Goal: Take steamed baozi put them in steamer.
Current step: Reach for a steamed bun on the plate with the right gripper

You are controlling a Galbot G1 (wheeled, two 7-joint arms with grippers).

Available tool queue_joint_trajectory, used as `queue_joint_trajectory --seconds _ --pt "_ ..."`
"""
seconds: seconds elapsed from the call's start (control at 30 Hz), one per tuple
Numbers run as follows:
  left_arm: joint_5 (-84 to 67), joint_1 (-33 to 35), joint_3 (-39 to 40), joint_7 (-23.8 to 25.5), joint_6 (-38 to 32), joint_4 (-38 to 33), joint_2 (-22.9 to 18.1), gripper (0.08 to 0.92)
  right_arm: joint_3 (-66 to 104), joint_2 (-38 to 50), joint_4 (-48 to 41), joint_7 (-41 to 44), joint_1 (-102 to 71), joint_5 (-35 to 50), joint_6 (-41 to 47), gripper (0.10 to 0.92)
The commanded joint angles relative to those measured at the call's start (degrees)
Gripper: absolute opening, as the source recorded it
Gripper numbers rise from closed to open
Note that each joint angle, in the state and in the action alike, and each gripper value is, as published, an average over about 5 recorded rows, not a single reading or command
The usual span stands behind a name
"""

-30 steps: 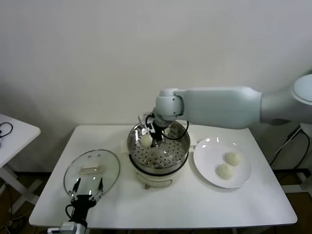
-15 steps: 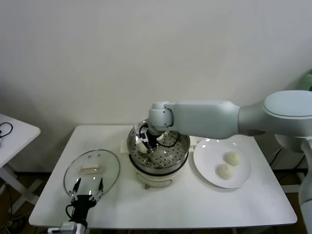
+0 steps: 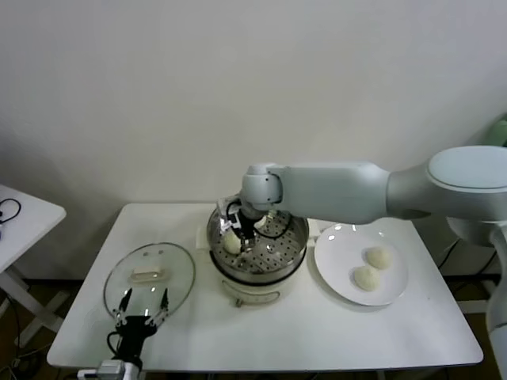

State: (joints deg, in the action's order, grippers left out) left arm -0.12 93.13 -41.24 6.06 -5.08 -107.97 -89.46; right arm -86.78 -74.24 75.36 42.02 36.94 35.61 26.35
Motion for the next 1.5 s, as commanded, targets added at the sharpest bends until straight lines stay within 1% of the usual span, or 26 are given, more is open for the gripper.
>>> queue_joint_trajectory --seconds 0.03,0.17,0.3,0.5,0.7,0.87,1.03,1.5 --pt "0.09 0.17 -0.04 0.01 0.22 -0.62 -0.23 0.823 -5.54 10.56 3.28 6.66 11.98 6.32 -5.81 0.823" --pt "0.05 0.33 -0.14 -0.07 0.38 -0.94 -0.29 0.823 -10.43 18.13 4.38 14.36 18.18 7.06 -10.09 0.823" --pt "-0.29 0.56 -0.14 -0.11 0.6 -1.26 -0.18 0.823 -15.69 25.84 5.25 18.29 23.08 5.22 -13.37 0.823" --pt "-0.33 0.53 -0.04 -0.13 0.64 -1.27 -0.18 0.823 -19.53 36.07 8.03 18.74 22.69 -2.09 -15.69 0.823" --pt "-0.26 1.0 0.05 -0.17 0.53 -1.22 0.0 0.823 -14.87 43.19 9.16 15.93 11.8 -10.95 -15.05 0.823" --pt "-0.01 1.14 0.13 -0.17 0.69 -1.18 0.02 0.823 -7.51 44.21 7.0 14.39 1.31 -15.2 -14.78 0.823" --pt "0.45 1.36 0.14 -0.14 0.81 -1.42 -0.1 0.823 -1.05 42.63 3.71 13.27 -8.12 -18.56 -14.41 0.823" --pt "0.81 2.11 -0.26 -0.18 0.64 -1.17 -0.1 0.823 6.47 38.15 -1.47 11.68 -19.05 -24.69 -13.94 0.823"
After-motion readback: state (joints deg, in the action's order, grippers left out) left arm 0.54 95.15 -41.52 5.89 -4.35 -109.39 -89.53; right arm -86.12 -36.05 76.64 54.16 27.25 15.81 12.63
